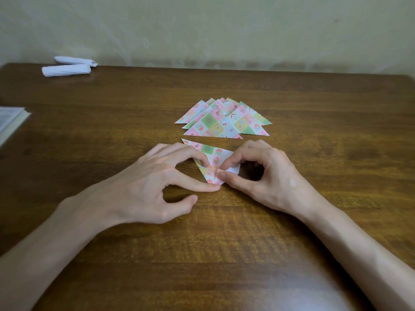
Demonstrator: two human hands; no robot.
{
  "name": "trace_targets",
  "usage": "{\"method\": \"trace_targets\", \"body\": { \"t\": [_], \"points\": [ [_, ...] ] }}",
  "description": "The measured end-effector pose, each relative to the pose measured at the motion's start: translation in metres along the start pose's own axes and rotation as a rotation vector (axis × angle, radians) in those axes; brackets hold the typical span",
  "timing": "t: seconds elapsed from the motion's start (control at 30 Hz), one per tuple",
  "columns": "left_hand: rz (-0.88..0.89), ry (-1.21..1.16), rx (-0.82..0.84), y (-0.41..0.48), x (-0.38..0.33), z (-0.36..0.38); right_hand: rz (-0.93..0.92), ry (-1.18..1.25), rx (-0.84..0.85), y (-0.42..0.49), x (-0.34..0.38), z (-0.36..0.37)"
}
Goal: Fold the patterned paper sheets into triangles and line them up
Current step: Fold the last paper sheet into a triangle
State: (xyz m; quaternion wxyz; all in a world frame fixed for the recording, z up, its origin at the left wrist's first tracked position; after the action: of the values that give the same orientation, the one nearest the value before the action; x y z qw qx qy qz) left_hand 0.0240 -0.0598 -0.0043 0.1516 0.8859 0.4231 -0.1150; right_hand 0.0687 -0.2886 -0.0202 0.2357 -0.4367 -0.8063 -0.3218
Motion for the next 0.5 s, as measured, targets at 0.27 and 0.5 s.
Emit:
{"method": "trace_targets", "body": {
  "t": [0.27, 0.5],
  "points": [
    [0.002, -0.038, -0.028, 0.0007, 0.0020, -0.0005, -0.017, -0.039, 0.008, -0.0001, 0.0016, 0.0006],
    [0.013, -0.011, -0.040, -0.0005, 0.0044, 0.0002, -0.055, -0.033, 0.001, 0.0004, -0.0036, -0.0004]
  ]
}}
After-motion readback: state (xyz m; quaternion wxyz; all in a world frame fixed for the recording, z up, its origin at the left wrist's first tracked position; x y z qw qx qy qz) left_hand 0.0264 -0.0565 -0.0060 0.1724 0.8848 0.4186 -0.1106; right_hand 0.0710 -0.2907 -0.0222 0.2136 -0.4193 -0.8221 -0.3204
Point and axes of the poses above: each hand's wrist, its own y-axis towards the middle knuckle, its own z-axis out of the palm, x = y × z, the point moved 3 cm from there along y, towards the middle knuckle, and after that the axes turned 6 degrees about -x, right-handed, at the moved point
